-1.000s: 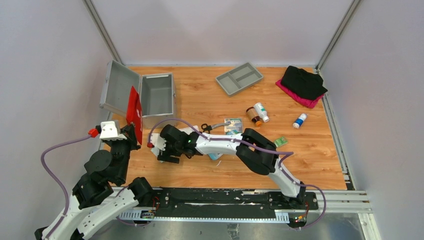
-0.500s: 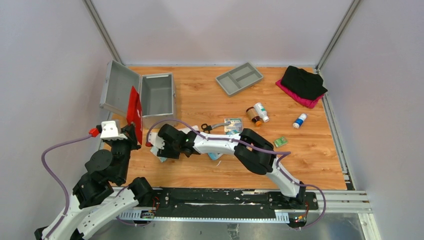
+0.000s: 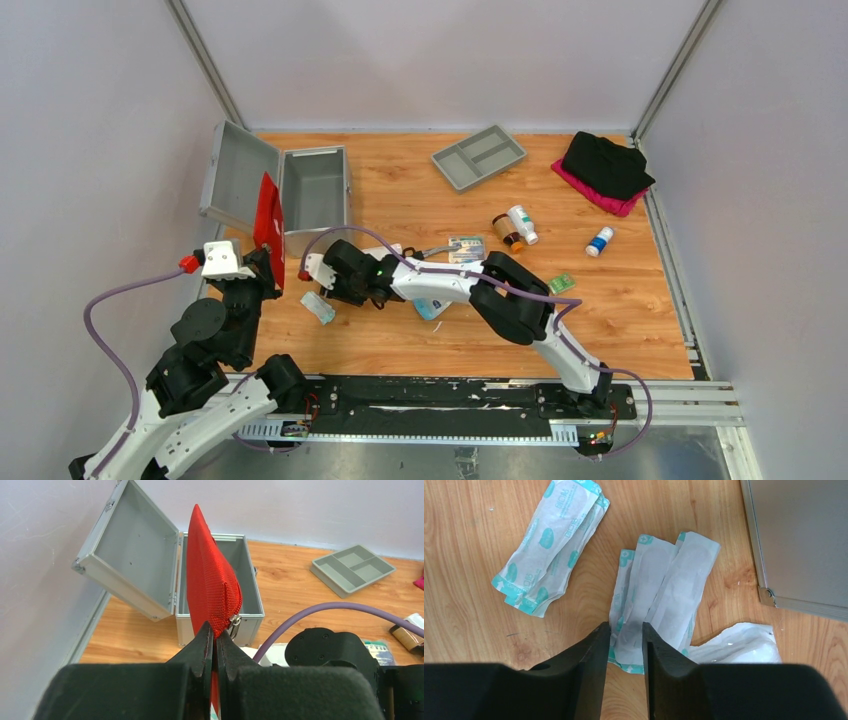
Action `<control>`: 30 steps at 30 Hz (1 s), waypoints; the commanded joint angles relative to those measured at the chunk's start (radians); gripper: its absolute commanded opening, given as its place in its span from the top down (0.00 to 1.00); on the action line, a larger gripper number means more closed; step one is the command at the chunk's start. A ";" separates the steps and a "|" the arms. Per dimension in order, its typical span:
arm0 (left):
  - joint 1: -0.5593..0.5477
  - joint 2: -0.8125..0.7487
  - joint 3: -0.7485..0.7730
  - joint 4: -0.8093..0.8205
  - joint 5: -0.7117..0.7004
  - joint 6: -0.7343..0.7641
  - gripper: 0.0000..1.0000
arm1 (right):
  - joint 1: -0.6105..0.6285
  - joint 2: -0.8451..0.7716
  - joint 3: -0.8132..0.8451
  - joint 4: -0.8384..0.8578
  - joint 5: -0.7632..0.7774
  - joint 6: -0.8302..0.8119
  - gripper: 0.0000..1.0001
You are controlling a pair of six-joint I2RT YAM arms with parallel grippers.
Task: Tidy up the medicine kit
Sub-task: Pick up the medical item at the center of the board.
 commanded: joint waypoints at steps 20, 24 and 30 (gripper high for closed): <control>0.014 -0.006 -0.001 0.029 0.024 0.010 1.00 | -0.040 -0.167 -0.203 0.031 -0.069 0.231 1.00; 0.014 -0.011 -0.013 0.050 0.057 0.022 1.00 | -0.067 -0.245 -0.290 0.087 -0.150 0.313 1.00; 0.014 -0.006 -0.039 0.107 0.197 0.059 1.00 | -0.134 -0.400 -0.455 0.210 -0.291 0.428 1.00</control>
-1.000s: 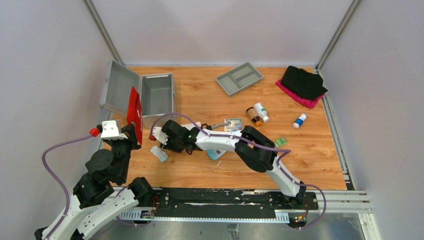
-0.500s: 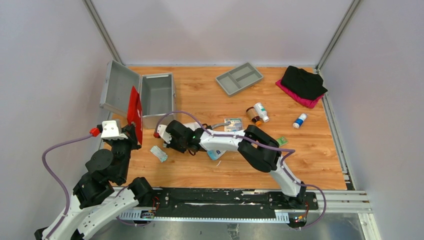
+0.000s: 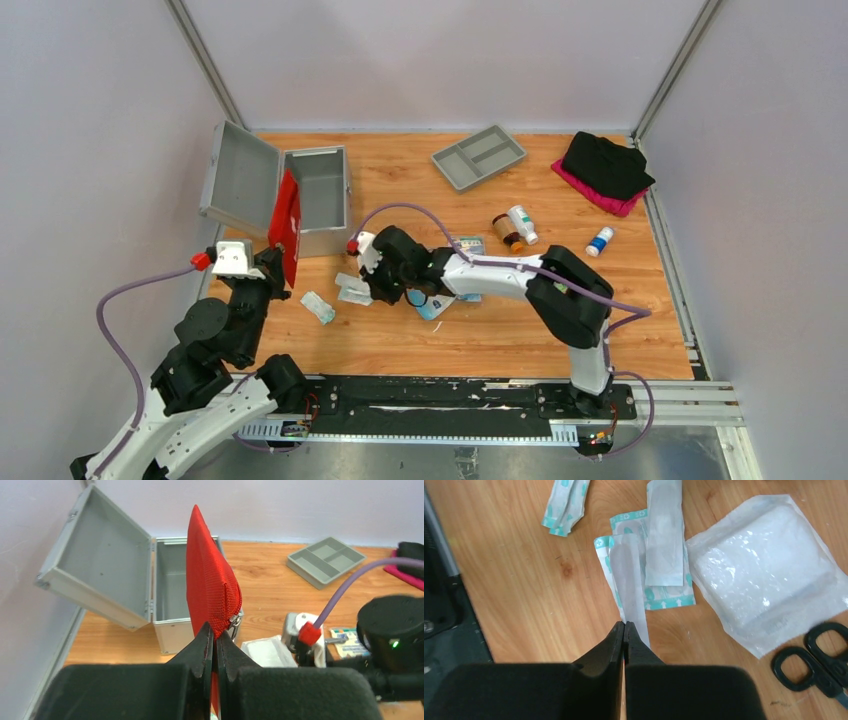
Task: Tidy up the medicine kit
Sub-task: Pick up the medical item at the center of the board, then place the medical item at the medicine pouch.
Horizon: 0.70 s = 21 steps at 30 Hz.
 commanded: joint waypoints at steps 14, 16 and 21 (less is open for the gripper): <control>0.008 0.137 -0.020 0.140 0.572 0.061 1.00 | -0.217 -0.701 -0.328 -0.264 -0.028 -0.175 1.00; 0.008 0.175 -0.004 0.144 0.646 0.061 1.00 | -0.220 -0.815 -0.338 -0.322 0.060 -0.205 1.00; 0.008 0.243 0.014 0.185 0.825 0.131 1.00 | -0.223 -1.074 -0.369 -0.347 0.196 -0.250 1.00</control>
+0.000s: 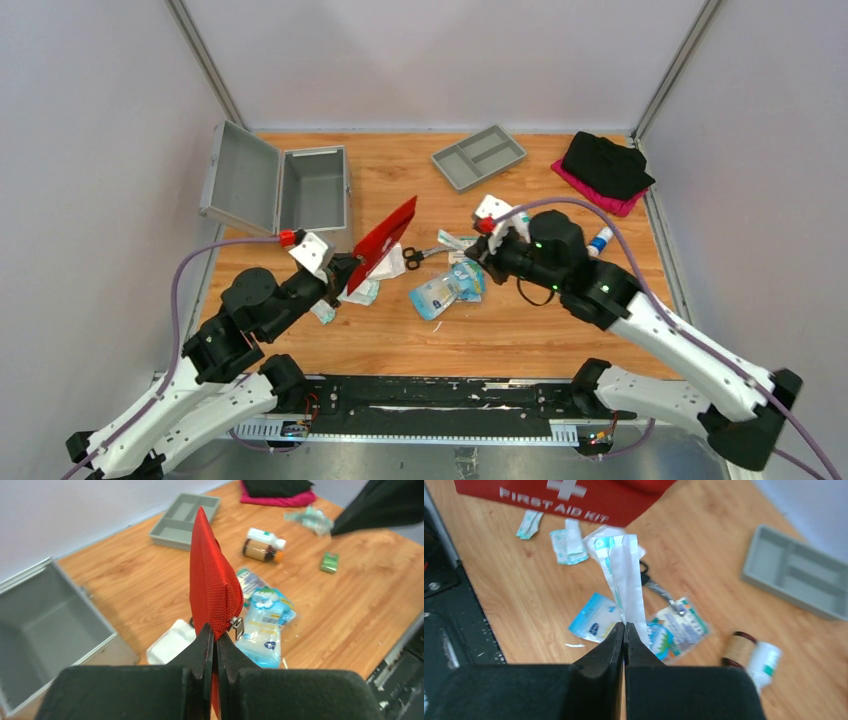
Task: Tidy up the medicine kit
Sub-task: Place the medical item at the medicine pouch.
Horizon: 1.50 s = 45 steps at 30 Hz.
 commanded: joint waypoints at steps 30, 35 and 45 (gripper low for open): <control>0.008 0.152 0.131 -0.087 0.512 0.181 1.00 | -0.114 0.043 0.325 -0.625 -0.434 -0.239 1.00; 0.008 0.152 0.128 -0.095 0.533 0.189 1.00 | -0.126 0.055 0.329 -0.625 -0.408 -0.232 1.00; 0.008 0.142 0.121 -0.093 0.565 0.196 1.00 | -0.135 0.063 0.324 -0.623 -0.385 -0.229 1.00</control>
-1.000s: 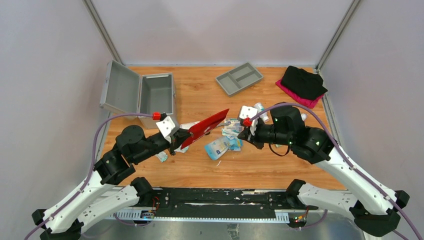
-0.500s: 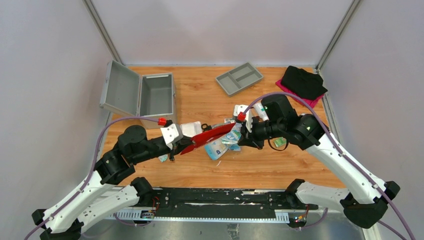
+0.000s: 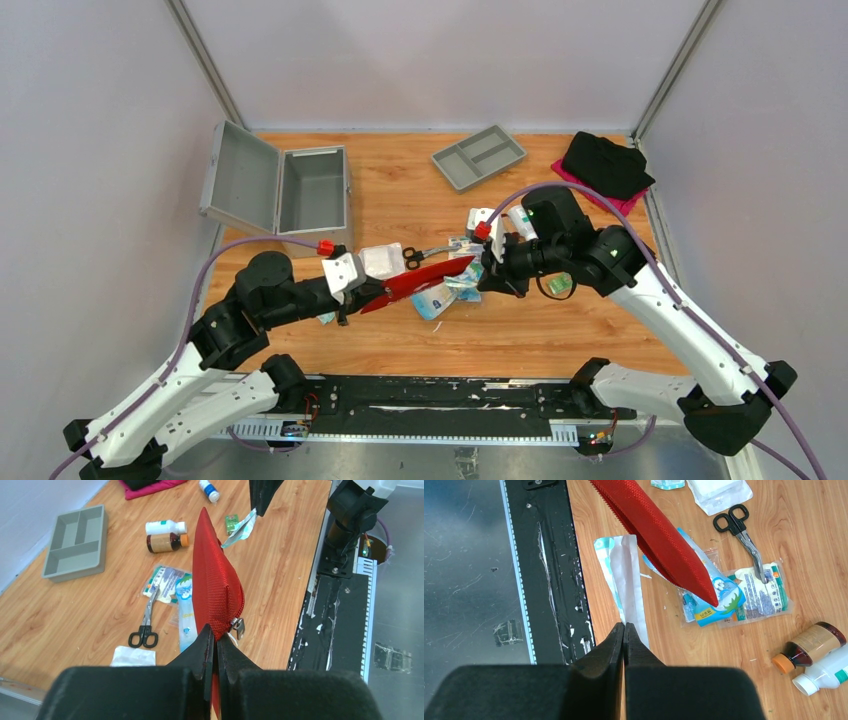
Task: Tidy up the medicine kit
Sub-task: Place the medical item at the medicine pouch.
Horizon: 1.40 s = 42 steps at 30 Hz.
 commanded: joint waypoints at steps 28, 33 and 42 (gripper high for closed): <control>0.008 0.021 0.001 0.009 0.128 0.042 1.00 | 0.052 0.210 0.168 -0.045 -0.180 -0.078 1.00; 0.008 0.023 0.000 0.005 0.139 0.050 1.00 | 0.087 0.240 0.198 -0.068 -0.195 -0.129 1.00; 0.008 0.052 0.007 -0.007 0.218 0.062 1.00 | 0.103 0.276 0.231 -0.092 -0.116 -0.185 0.98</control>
